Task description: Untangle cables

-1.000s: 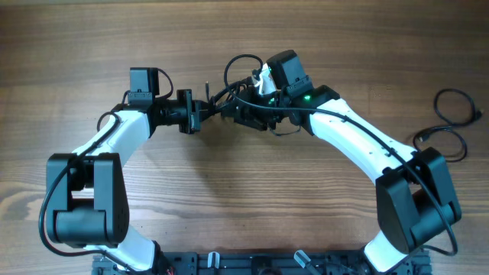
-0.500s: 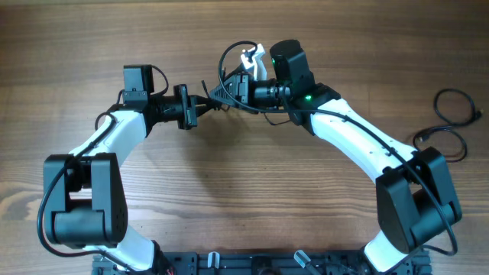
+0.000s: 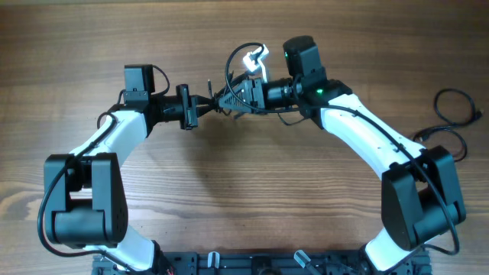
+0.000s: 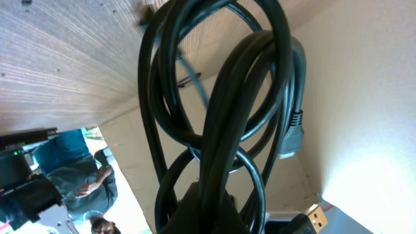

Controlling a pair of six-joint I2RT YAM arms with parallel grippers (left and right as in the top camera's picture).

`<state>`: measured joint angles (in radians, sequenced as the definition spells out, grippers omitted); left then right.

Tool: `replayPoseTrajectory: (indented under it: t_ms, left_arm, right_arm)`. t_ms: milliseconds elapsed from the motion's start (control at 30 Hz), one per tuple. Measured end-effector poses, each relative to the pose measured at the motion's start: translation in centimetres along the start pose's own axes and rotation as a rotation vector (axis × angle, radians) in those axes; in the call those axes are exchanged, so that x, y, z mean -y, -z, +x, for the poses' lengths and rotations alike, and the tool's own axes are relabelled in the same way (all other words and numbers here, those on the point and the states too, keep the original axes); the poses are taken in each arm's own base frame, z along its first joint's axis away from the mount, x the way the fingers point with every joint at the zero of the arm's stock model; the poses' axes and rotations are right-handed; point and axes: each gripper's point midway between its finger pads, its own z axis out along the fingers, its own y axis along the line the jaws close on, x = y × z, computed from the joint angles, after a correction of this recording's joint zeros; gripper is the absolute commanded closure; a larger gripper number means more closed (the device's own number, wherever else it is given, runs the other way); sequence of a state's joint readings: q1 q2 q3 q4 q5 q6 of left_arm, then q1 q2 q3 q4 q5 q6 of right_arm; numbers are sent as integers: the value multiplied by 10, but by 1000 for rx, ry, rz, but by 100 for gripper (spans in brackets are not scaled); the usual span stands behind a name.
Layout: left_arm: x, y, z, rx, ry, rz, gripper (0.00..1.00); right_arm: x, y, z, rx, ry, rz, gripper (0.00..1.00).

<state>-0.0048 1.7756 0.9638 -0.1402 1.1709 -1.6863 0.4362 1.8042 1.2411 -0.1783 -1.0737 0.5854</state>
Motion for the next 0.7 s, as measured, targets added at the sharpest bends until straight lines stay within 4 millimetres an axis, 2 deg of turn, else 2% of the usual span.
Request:
replayPoseTrajectory:
  t_ms: [100,200,367,433,567,700]
  left_arm:
    - [1,4,1,-13,21,7,96]
    - [2,6,2,-24,28,11,96]
    - [1,6,7,-55,31,5,96]
    - [1,6,9,-67,31,2,96]
    - [1,7,10,-73,30,2,96]
    - [4,10,7,-62,27,14,96]
  right_arm:
    - [20,1,16,-36,-50,88,60]
    - [32,0,17,-23,-23,157,63]
    - [32,-19,16,-8,65,226,67]
    - [35,-27,17,3,85,276,72]
    - [38,-28,4,68,99,321,74]
    - [32,-31,-6,106,119,305,74]
